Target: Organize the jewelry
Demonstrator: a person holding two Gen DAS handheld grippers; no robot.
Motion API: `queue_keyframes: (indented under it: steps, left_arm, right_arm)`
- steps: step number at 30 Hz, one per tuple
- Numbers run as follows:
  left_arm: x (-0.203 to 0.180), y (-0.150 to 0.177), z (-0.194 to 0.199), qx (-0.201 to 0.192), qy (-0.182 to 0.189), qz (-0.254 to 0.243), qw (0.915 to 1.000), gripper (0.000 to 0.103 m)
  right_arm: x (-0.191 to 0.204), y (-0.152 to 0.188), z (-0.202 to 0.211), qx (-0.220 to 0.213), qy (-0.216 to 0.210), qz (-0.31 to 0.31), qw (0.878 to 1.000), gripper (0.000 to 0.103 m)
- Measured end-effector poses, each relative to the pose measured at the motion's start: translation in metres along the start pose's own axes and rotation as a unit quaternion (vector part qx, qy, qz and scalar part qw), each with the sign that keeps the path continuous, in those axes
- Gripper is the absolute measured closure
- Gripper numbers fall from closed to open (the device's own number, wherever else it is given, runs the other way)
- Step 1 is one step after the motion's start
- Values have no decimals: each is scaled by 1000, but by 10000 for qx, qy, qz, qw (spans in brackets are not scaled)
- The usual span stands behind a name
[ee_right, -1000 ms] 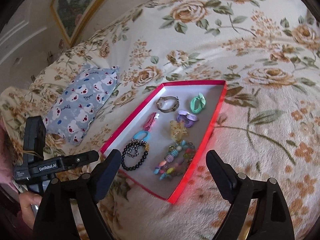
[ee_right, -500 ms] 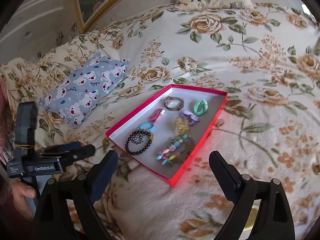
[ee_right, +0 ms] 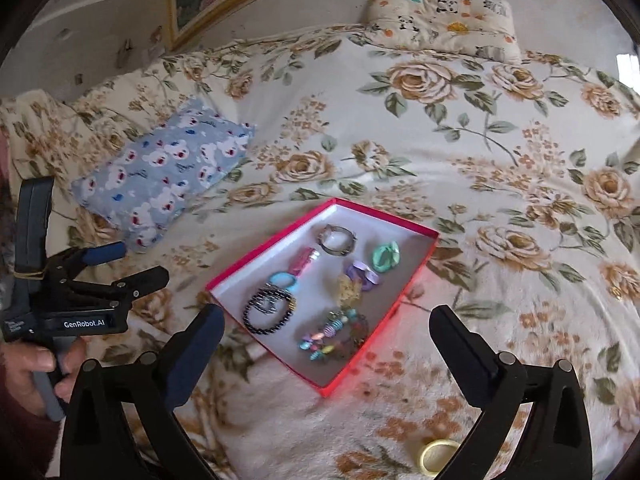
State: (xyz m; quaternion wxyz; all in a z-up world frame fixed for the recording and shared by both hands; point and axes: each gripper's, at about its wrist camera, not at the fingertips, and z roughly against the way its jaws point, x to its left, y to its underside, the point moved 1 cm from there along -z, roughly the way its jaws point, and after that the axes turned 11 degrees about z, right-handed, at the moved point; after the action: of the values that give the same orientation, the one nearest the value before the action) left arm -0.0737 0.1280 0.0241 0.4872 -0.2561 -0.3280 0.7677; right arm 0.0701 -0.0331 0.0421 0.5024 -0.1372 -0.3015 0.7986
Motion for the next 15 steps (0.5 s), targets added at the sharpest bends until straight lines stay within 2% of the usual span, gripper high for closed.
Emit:
queue_keyframes:
  steps: [4, 10, 15]
  left_arm:
    - [-12, 6, -12, 165, -129, 36, 9998, 1]
    - [-14, 7, -31, 368, -246, 21, 9990, 1]
    - [-9, 7, -32, 429, -177, 102, 9989, 1]
  right_arm:
    - [12, 22, -15, 75, 272, 170, 9995, 0]
    - [18, 39, -26, 203, 226, 118, 9995, 0]
    - [16, 40, -22, 232, 263, 81, 9994, 0]
